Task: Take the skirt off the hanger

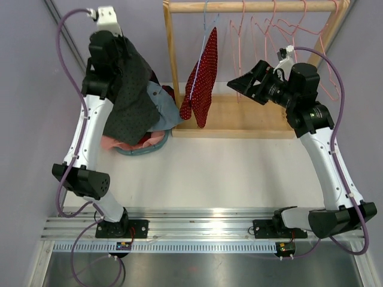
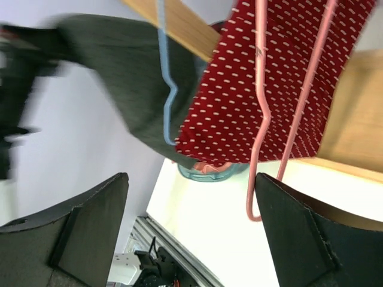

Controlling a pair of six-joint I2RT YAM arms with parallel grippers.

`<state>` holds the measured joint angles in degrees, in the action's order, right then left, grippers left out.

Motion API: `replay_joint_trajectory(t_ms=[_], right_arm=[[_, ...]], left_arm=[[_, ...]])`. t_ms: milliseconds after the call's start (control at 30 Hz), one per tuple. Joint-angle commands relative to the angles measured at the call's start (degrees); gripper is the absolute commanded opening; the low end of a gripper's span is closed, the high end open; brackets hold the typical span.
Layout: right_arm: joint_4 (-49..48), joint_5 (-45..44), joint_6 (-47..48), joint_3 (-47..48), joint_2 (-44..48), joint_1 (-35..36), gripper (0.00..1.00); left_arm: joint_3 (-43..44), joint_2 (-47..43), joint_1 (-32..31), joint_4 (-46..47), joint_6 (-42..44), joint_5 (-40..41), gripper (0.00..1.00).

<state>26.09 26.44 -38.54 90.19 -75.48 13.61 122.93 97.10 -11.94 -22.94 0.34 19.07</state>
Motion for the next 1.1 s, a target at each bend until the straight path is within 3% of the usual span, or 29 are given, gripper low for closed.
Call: replay_joint_trajectory(t_ms=[0,67,100,167,200,333,700,900,1067], right_arm=[[-6.1,5.8,1.1,1.6,3.2,0.1,0.94],[-7.9,9.6,-0.3,2.9,2.5,0.1,0.93],[-9.5,11.9,-0.8,4.4,2.0,0.2,0.93],[-9.7,12.9,-1.6,6.6,0.5,0.7,0.93],[-8.6,12.9,-1.2,9.4,-1.4,1.4,0.92],[-2.0,8.6,2.9,19.1,-8.4,6.0,0.91],[10.5,-4.1,8.8,43.5,-28.6,11.7,0.89],[10.8,-11.7,11.9,45.2,-32.7,12.7,0.88],[8.6,-12.3,10.3,45.8,-35.9,14.1,0.84]], left_arm=[[-17.8,-1.9,1.6,6.9,-8.3,-2.5,0.09],[-26.8,-1.0,2.4,7.5,-12.3,-5.6,0.35],[-28.3,1.1,2.5,6.3,-14.6,-7.0,0.73],[-28.8,4.7,2.5,1.1,-16.2,-11.0,0.95],[-27.8,6.4,2.5,-0.9,-16.9,-12.0,0.99],[-32.0,6.4,1.0,-3.4,-18.8,-10.3,0.99],[-46.2,-16.0,-8.0,-1.5,-16.1,-7.4,0.99],[-55.3,-27.2,-13.1,-1.9,-16.5,-7.2,0.99],[-58.7,-32.2,-16.3,-1.1,-16.7,-7.3,0.99]])
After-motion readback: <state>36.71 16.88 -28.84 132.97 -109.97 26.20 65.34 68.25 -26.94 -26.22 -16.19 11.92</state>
